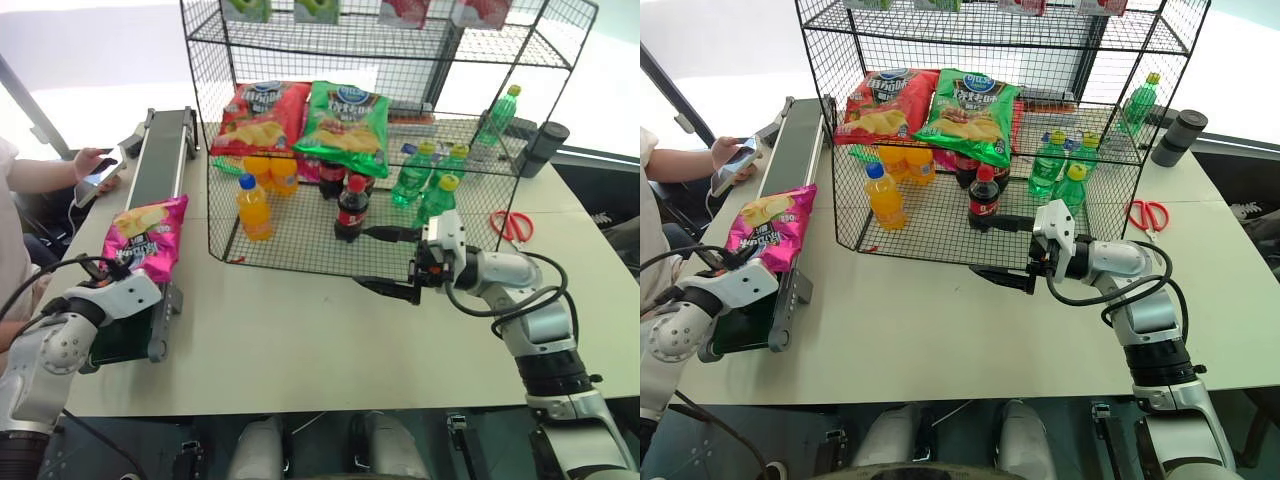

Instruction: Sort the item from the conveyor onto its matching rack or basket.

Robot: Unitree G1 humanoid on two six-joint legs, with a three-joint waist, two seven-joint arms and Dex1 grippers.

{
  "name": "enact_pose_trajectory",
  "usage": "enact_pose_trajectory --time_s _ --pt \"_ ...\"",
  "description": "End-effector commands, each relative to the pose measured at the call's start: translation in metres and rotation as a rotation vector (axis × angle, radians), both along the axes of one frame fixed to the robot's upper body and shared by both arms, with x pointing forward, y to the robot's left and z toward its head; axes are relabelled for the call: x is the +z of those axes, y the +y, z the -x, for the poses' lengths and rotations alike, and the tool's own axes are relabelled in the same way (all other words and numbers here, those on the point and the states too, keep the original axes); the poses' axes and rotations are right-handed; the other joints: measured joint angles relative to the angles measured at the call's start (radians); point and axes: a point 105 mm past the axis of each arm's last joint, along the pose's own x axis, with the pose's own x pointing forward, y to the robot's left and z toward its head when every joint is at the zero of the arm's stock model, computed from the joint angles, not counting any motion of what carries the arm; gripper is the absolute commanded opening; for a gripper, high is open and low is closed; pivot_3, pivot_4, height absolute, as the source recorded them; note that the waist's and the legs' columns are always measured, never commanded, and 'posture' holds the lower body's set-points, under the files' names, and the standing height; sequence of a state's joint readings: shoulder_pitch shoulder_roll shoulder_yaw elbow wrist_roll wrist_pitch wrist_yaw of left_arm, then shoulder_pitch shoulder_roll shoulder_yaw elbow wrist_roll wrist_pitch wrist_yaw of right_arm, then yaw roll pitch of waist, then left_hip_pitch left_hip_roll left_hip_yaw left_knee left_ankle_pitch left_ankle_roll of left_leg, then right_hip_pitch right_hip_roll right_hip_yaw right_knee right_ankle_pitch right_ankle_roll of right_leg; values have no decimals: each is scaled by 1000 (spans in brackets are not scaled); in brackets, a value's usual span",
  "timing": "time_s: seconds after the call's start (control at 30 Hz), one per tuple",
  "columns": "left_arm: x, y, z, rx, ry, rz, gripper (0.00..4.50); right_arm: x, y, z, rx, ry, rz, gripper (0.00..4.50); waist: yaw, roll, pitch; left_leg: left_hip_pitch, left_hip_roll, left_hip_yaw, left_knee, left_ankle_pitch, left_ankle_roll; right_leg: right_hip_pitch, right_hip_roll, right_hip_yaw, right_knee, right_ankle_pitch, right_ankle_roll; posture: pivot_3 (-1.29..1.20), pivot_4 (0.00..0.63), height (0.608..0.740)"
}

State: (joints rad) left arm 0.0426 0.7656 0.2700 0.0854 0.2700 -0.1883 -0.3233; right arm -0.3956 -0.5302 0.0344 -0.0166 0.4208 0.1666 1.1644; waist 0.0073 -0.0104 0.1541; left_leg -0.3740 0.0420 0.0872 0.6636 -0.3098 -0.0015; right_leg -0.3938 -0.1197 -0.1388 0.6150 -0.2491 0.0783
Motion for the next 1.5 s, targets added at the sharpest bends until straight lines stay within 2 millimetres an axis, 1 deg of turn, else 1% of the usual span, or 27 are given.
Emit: enact_pose_trajectory --time_s 0.03,0.13,0.17,0.23,0.33,0.4,0.43,0.47,0.57,0.63,0.7,0.8,0.9,0.97,1.03,1.1,1.27,1.5 --pt "61 12 6 -57 -174 265 77 10 0 0 13 -53 2 4500 -2 0 0 0 0 0 0 0 0 0 0 0 0 0 0 0 150 740" --pt "93 16 17 -151 -212 426 77 11 0 -1 14 -54 3 4500 -6 0 0 0 0 0 0 1 -1 0 0 0 0 0 0 0 150 740" --pt "98 11 23 -218 -172 538 77 11 0 -1 13 -54 0 4500 -9 0 0 0 0 0 0 1 -1 0 0 0 0 0 0 0 150 740" --pt "105 -7 36 -371 -84 709 77 11 0 0 18 -48 -8 4500 -20 0 0 0 0 0 0 1 -1 1 1 0 0 0 0 0 150 740" --pt "108 -41 54 -569 99 953 77 15 3 3 36 -26 -34 4500 -22 1 0 1 0 0 0 2 -3 1 1 0 -1 0 0 0 150 740" --pt "104 -70 64 -690 243 1062 77 19 5 4 50 15 -53 4500 -21 1 1 1 0 -1 0 2 -4 2 1 0 -1 0 0 0 150 740" --pt "103 -79 66 -727 298 1113 77 19 5 5 53 43 -58 4500 -19 1 0 1 0 -1 0 2 -4 1 1 0 0 0 0 0 150 740" --pt "101 -93 70 -785 369 1175 77 20 6 5 56 85 -70 4500 -18 1 0 1 0 -1 0 2 -3 2 2 0 0 0 0 0 150 740" --pt "95 -124 76 -920 537 1330 77 21 8 9 57 202 -89 4500 -19 1 0 1 0 -2 0 2 -3 2 3 0 0 0 -1 0 150 740" --pt "88 -139 76 -992 627 1402 77 22 8 9 37 282 -105 4500 -18 1 0 1 -1 -2 0 2 -3 2 3 0 0 0 -1 0 150 740" --pt "84 -151 75 -1053 700 1442 77 23 4 6 -9 353 -115 4500 -18 1 0 1 -1 -2 0 2 -3 2 4 0 0 0 -1 0 150 740" --pt "87 -165 73 -1148 770 1485 77 29 -2 9 -9 423 -153 4500 -18 1 0 0 -1 -2 0 2 -3 2 6 0 0 0 -1 0 150 740" --pt "86 -180 66 -1215 836 1453 77 44 -4 21 55 546 -237 4500 -17 1 0 0 -1 -3 0 2 -3 2 6 0 0 0 -1 0 150 740" --pt "85 -183 63 -1231 864 1455 77 49 -3 30 96 596 -251 4500 -18 1 0 0 -1 -3 0 2 -3 2 6 0 -1 0 -1 0 150 740" --pt "84 -186 61 -1248 887 1446 77 52 -1 43 154 639 -240 4500 -20 1 0 0 -1 -3 0 2 -3 2 7 1 -1 0 -1 0 150 740" --pt "82 -190 59 -1261 908 1433 77 52 3 52 199 677 -236 4500 -19 1 0 0 -1 -3 0 2 -3 2 7 1 -1 0 -1 0 150 740" --pt "78 -195 59 -1281 938 1425 77 46 11 61 232 739 -202 4500 -17 1 0 0 -1 -3 0 2 -3 2 7 1 -1 0 -1 0 150 740" --pt "78 -200 58 -1289 927 1416 77 38 16 61 222 774 -181 4500 -17 1 0 -1 -1 -3 0 2 -3 1 7 1 -2 0 -1 0 150 740"
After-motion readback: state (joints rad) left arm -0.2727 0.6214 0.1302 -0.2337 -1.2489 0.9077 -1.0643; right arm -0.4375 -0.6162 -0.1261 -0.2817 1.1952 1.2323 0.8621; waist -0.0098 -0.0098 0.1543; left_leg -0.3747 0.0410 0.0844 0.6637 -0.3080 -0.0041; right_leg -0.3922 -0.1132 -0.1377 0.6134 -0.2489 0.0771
